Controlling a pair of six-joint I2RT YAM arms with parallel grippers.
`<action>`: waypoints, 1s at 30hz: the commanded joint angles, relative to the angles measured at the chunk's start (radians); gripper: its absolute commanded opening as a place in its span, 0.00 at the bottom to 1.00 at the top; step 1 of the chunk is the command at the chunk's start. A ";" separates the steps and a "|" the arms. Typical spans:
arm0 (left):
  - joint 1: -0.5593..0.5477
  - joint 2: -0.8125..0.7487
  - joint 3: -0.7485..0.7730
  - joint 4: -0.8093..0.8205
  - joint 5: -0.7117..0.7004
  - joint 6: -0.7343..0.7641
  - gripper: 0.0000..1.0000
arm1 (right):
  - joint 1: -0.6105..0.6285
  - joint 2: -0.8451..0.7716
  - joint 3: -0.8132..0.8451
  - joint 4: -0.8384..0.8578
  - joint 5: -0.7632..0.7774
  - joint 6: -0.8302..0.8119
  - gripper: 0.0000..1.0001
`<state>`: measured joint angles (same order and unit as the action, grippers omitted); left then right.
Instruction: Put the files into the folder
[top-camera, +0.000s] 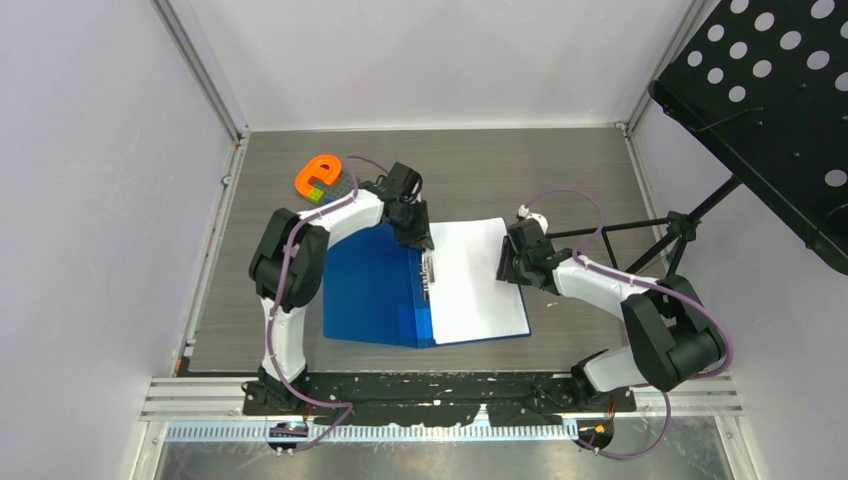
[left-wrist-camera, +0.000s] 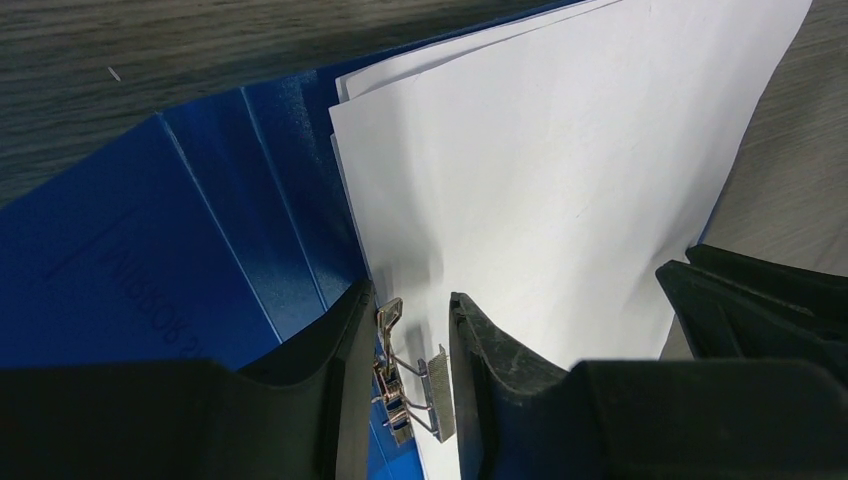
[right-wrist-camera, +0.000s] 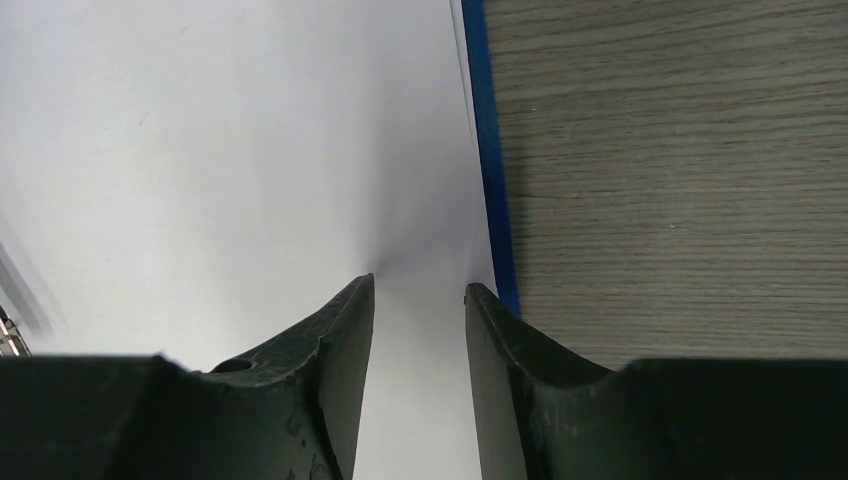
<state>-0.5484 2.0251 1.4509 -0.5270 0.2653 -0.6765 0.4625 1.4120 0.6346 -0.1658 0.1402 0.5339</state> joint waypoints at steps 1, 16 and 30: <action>-0.005 -0.077 -0.007 0.053 0.069 -0.013 0.30 | 0.004 0.003 0.012 -0.053 -0.012 0.023 0.44; -0.005 -0.087 -0.035 0.069 0.083 0.017 0.38 | 0.008 0.004 0.013 -0.056 -0.013 0.026 0.44; -0.001 -0.115 -0.051 0.022 -0.004 0.065 0.35 | 0.010 0.006 0.018 -0.064 -0.011 0.026 0.44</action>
<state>-0.5488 1.9812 1.4105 -0.5079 0.2802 -0.6403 0.4625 1.4120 0.6407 -0.1825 0.1406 0.5346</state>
